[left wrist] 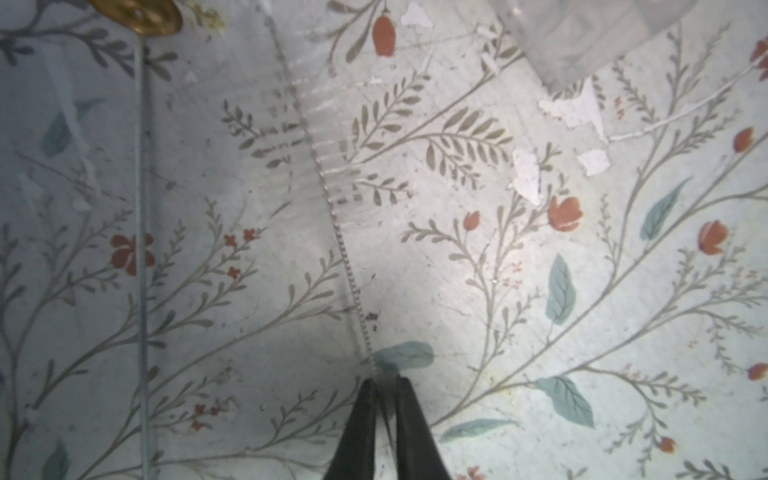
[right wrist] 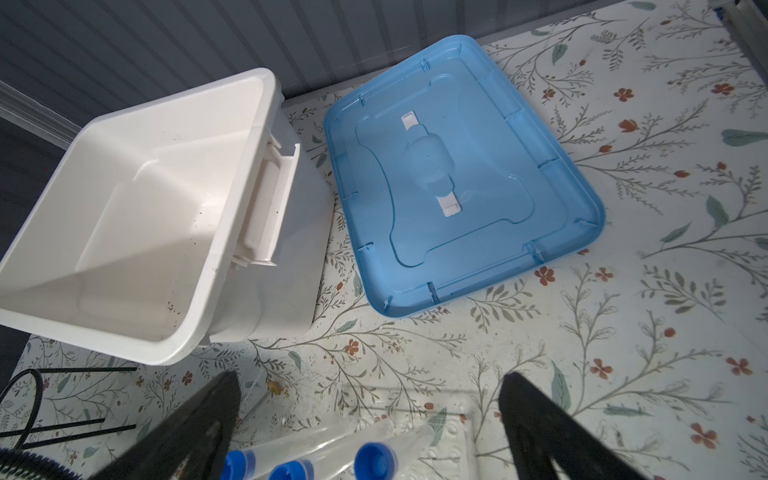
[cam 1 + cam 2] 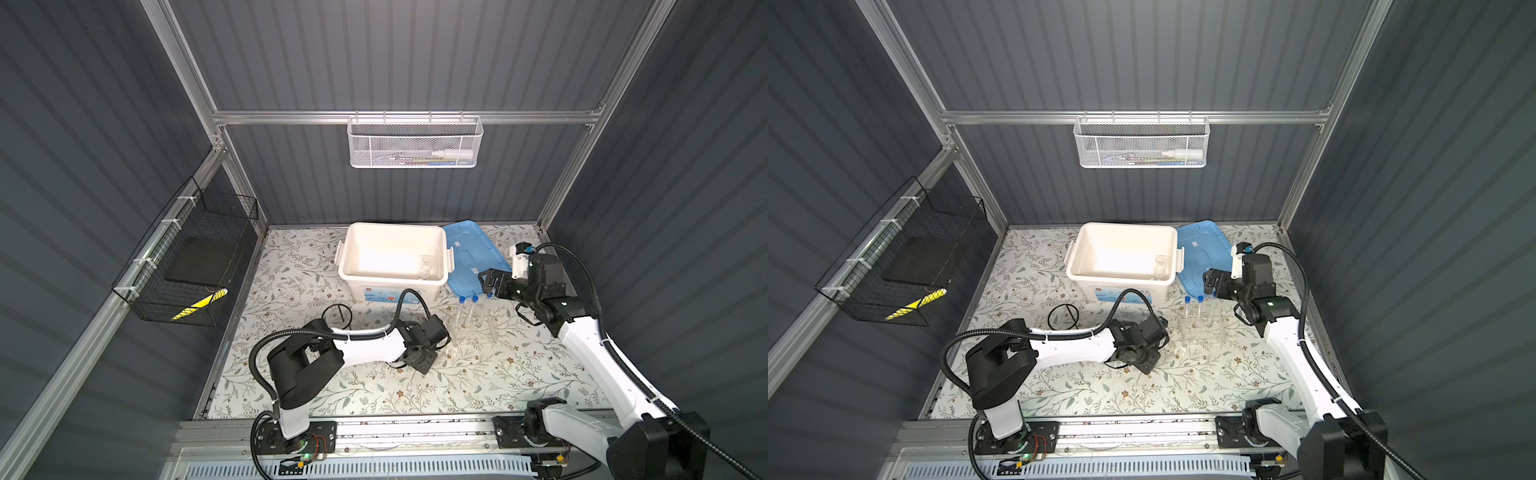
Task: Organize the chemistry lab equipment
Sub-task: 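Close the left gripper on the brush wire and lift it, then carry the bottle brush over the white box and lower it inside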
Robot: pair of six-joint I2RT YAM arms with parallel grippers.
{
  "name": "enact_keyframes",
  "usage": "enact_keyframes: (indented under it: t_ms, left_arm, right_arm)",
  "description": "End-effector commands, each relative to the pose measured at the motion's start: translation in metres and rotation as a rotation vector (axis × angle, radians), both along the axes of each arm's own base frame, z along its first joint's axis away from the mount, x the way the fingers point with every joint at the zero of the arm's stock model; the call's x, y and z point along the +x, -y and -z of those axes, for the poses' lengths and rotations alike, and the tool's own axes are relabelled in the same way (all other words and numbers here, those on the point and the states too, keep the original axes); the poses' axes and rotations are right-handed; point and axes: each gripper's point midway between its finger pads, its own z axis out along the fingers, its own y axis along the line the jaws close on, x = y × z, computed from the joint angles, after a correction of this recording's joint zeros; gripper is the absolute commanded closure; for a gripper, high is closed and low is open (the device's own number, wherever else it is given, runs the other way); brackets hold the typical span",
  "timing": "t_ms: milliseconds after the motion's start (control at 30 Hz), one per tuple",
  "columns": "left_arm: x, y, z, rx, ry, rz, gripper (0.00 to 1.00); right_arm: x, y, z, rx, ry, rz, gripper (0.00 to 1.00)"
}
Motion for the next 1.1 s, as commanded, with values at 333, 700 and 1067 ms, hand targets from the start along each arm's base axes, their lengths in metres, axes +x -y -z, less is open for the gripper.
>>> enact_keyframes:
  t_ms: [333,700,1067]
  left_arm:
    - [-0.001,0.003,-0.038,-0.080,0.048,0.023,0.97]
    - [0.024,-0.006,-0.148,-0.144,0.289,0.052,0.97]
    - [0.086,-0.031,-0.245,-0.111,0.480,0.095,0.97]
  right_arm:
    - [-0.003,0.001,0.009,-0.002,-0.023,0.004,0.01]
    - [-0.001,-0.002,0.007,0.019,-0.017,-0.007,0.01]
    - [-0.001,-0.009,0.006,0.047,-0.016,-0.032,0.01]
